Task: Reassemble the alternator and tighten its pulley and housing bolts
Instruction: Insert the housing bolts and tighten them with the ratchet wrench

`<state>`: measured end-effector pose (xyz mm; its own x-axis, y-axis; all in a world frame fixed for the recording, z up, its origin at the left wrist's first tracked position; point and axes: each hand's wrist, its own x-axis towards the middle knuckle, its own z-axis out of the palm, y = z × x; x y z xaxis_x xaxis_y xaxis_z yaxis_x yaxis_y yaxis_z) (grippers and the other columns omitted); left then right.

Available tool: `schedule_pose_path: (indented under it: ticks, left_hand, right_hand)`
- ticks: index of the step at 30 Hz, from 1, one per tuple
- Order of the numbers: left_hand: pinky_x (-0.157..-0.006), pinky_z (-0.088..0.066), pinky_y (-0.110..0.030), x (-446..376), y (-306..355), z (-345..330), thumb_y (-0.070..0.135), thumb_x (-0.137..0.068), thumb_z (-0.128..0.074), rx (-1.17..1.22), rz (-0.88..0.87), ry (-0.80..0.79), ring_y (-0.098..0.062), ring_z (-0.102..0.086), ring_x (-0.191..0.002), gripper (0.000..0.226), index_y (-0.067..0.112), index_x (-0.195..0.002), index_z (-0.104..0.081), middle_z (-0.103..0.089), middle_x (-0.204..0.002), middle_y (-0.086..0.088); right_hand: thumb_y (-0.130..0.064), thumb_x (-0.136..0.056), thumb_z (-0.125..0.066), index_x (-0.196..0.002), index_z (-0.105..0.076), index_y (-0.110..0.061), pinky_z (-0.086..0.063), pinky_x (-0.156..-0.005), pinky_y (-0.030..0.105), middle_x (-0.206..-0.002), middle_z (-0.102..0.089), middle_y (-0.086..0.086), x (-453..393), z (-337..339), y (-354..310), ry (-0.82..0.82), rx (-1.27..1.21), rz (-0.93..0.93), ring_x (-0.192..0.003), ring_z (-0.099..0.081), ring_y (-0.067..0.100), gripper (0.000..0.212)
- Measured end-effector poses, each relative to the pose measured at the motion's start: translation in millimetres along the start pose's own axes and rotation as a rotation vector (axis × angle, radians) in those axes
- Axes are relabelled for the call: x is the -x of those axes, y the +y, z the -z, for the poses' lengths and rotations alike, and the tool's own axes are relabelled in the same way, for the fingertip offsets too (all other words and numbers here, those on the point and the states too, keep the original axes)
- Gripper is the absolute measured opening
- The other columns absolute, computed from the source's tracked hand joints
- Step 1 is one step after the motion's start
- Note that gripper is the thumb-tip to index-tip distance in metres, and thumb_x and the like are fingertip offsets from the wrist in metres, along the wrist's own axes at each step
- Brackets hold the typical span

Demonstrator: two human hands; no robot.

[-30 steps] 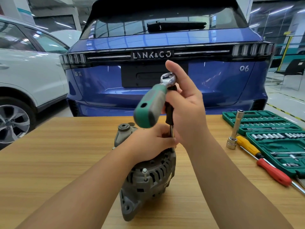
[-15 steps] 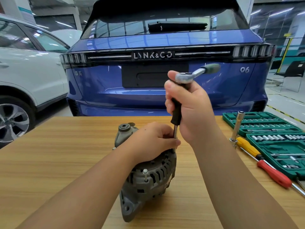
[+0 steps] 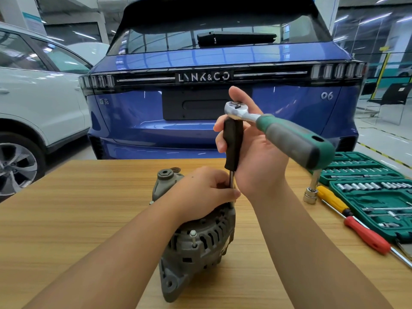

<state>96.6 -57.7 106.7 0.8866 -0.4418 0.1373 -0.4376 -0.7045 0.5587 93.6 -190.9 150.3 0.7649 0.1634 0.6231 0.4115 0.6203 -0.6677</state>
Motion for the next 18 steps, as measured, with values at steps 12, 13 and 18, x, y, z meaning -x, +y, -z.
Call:
schedule_pose_path:
  ticks: [12, 13, 18]
  left_hand:
    - [-0.070, -0.052, -0.026, -4.1, -3.1, -1.1, 0.054, -0.093, -0.064, 0.000, 0.023, -0.018, 0.007, -0.063, -0.078, 0.015, 0.041, -0.088, -0.068, -0.069, -0.085, 0.019]
    - [-0.072, -0.054, -0.028, -4.0, -3.4, -0.9, 0.054, -0.093, -0.064, 0.007, 0.027, -0.018, 0.005, -0.064, -0.078, 0.015, 0.041, -0.088, -0.069, -0.070, -0.085, 0.018]
    - [-0.088, -0.058, -0.046, 0.0, -0.3, 0.4, 0.048, -0.097, -0.062, 0.030, -0.002, -0.012, -0.010, -0.070, -0.088, 0.017, 0.035, -0.097, -0.074, -0.074, -0.093, 0.010]
  right_hand:
    - [-0.014, -0.096, -0.066, -0.105, -0.065, -0.014, -0.041, -0.054, 0.023, -0.066, -0.053, -0.004, 7.5, -4.3, -4.0, 0.223, 0.199, -0.036, -0.055, -0.044, 0.011, 0.009]
    - [-0.010, -0.095, -0.065, -0.111, -0.064, -0.017, -0.042, -0.055, 0.023, -0.069, -0.053, -0.002, 7.6, -4.3, -3.1, 0.186, 0.178, -0.021, -0.056, -0.045, 0.012, 0.017]
    - [-0.007, -0.094, -0.064, -0.121, -0.061, -0.032, -0.044, -0.055, 0.024, -0.073, -0.051, -0.002, 9.0, -12.2, 10.3, 0.144, 0.363, 0.204, -0.057, -0.044, 0.014, 0.037]
